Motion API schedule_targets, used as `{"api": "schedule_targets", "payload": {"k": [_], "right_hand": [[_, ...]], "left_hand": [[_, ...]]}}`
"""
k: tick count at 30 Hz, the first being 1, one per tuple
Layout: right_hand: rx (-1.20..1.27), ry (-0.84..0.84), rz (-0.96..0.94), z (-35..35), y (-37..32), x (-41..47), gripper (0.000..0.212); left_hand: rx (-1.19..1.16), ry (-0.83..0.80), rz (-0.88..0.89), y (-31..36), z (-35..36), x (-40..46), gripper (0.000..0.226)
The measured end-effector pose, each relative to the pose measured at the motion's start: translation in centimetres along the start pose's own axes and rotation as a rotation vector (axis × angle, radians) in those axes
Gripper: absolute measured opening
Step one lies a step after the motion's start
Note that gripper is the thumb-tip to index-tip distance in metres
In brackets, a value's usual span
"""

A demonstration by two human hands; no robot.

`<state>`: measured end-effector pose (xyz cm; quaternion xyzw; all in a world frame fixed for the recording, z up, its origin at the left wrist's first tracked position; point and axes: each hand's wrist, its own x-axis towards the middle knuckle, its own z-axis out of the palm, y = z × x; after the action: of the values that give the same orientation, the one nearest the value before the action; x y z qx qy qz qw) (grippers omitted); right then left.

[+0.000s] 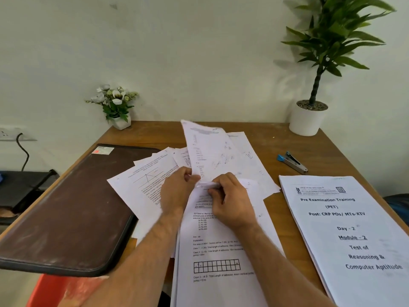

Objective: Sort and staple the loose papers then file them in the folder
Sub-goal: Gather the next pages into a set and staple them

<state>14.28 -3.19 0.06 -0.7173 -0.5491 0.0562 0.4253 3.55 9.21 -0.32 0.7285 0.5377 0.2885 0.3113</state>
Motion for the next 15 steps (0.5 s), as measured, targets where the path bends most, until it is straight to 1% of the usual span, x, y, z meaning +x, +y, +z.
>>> {"api": "schedule_targets", "payload": {"k": [3,4,6,7,9,11,12,15], "right_hand": [[0.004,0.036,0.011,0.2,0.3,-0.3,0.017],[0.020,0.039,0.016,0.2,0.3,-0.5,0.019],[0.046,0.033,0.023,0.1,0.2,-0.5,0.032],[0.053,0.032,0.017,0.0,0.2,-0.5,0.038],[0.062,0.029,0.000,-0.1,0.1,-0.5,0.044],[0.049,0.013,0.010,-0.1,0.0,-0.6,0.047],[0.047,0.008,0.021,-0.1,0.0,-0.6,0.048],[0.057,-0.013,0.062,0.0,-0.2,-0.7,0.050]], "left_hand": [[-0.099,0.014,0.085,-0.4,0.0,-0.5,0.004],[-0.097,0.017,0.143,-0.5,-0.1,-0.7,0.005],[-0.016,-0.017,0.314,-0.2,-0.2,-1.1,0.019],[0.023,-0.049,0.380,0.2,-0.2,-1.4,0.022],[0.065,-0.114,0.467,0.7,0.1,-1.9,0.022],[0.146,-0.116,0.554,0.3,0.4,-1.8,0.016],[0.177,-0.100,0.566,-0.2,0.7,-1.5,0.018],[0.153,-0.067,0.535,-0.5,0.8,-1.3,0.020]]}}
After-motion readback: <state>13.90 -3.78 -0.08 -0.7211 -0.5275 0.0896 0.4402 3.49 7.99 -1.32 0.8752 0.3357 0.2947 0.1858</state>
